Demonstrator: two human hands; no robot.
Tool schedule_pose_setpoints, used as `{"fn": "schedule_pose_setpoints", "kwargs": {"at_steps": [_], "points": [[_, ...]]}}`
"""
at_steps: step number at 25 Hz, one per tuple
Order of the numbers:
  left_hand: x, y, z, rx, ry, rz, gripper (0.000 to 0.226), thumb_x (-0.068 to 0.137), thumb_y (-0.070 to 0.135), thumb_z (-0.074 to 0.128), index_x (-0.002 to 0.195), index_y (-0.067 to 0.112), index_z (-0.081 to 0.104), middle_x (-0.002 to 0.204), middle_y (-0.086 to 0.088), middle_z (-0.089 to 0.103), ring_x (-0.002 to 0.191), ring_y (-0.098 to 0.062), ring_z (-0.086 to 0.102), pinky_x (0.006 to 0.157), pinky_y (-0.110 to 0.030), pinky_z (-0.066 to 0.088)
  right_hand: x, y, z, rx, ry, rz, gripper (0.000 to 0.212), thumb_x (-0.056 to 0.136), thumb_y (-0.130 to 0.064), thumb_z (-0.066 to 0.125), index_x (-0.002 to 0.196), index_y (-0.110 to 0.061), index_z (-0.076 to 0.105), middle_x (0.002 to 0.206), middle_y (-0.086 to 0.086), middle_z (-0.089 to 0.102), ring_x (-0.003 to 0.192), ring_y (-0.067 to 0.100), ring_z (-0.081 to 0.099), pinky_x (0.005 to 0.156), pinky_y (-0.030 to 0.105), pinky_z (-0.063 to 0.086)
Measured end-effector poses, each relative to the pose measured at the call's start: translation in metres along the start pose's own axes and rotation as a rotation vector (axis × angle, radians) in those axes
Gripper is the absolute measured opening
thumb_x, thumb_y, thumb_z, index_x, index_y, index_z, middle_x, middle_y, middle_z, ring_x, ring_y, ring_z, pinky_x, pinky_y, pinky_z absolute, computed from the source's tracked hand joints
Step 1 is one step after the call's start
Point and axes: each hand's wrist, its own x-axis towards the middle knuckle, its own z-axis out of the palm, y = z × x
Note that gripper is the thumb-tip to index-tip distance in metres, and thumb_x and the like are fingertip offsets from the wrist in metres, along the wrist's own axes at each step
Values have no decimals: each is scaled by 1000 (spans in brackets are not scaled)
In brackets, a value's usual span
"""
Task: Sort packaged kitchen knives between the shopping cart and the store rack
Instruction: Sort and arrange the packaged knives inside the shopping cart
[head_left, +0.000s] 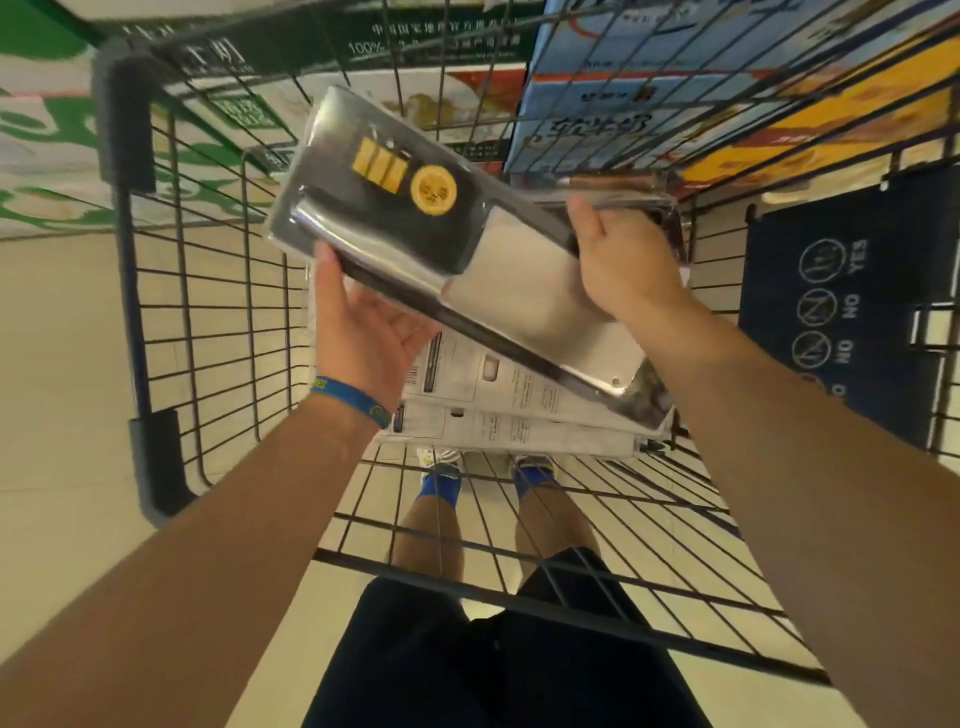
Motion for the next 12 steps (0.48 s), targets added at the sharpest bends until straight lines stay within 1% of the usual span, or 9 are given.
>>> {"fn": "schedule_pose_setpoints", "kwargs": {"at_steps": [1, 3, 4, 5, 6, 8, 10, 11, 12], "points": [[-3, 1, 4, -3, -13, 1, 49, 96, 60, 45, 119, 22, 63, 116, -3, 72, 109, -23, 69, 94, -43, 55, -1, 4, 11, 37, -77, 89, 58, 109, -52, 31, 105, -13, 73, 103, 14, 67, 102, 32, 62, 79, 33, 35], [-11, -2, 12, 153, 11, -28, 23, 99, 41, 55, 106, 20, 62, 96, 1, 74, 91, -18, 72, 86, -41, 57, -8, 13, 33, 105, -152, 206, 58, 109, -54, 30, 112, -14, 73, 108, 14, 67, 106, 30, 61, 84, 34, 35], [-14, -5, 12, 218, 18, -55, 15, 99, 32, 58, 103, 18, 59, 90, 1, 73, 83, -18, 71, 82, -39, 58, -13, 18, 43, 119, -144, 234, 60, 109, -54, 29, 116, -14, 72, 112, 15, 68, 105, 28, 59, 85, 34, 34], [-16, -8, 11, 254, 11, -81, 13, 98, 27, 60, 102, 16, 56, 87, 0, 71, 80, -18, 70, 80, -38, 57, -17, 21, 50, 122, -114, 247, 61, 109, -55, 28, 118, -12, 72, 114, 15, 68, 102, 27, 57, 85, 34, 33], [-16, -11, 7, 260, -4, -99, 12, 97, 25, 61, 100, 16, 55, 85, -1, 71, 77, -17, 69, 78, -36, 57, -20, 23, 55, 122, -81, 254, 63, 109, -55, 27, 118, -12, 71, 111, 15, 67, 99, 27, 55, 85, 35, 32], [-16, -10, 5, 240, -34, -104, 8, 96, 23, 63, 93, 18, 59, 83, 1, 72, 75, -15, 69, 71, -32, 59, -22, 26, 55, 137, -59, 273, 61, 107, -59, 27, 107, -18, 71, 98, 8, 61, 92, 25, 51, 84, 34, 31], [-16, -7, 6, 218, -50, -93, 6, 94, 20, 65, 89, 20, 61, 83, 1, 74, 74, -14, 71, 66, -30, 59, -20, 25, 48, 147, -69, 297, 59, 104, -65, 28, 86, -22, 65, 81, 1, 56, 83, 24, 51, 82, 34, 32], [-17, -5, 8, 196, -73, -99, 5, 92, 18, 67, 89, 20, 63, 83, 1, 74, 75, -14, 71, 66, -30, 58, -21, 22, 43, 163, -56, 310, 62, 101, -69, 30, 79, -21, 62, 75, -4, 54, 76, 21, 51, 80, 33, 32], [-20, -4, 12, 178, -117, -112, 3, 88, 17, 69, 88, 19, 66, 84, 0, 75, 76, -14, 72, 69, -29, 58, -23, 17, 38, 208, -32, 311, 64, 98, -74, 33, 75, -21, 62, 72, -11, 53, 70, 14, 50, 78, 33, 32]]}}
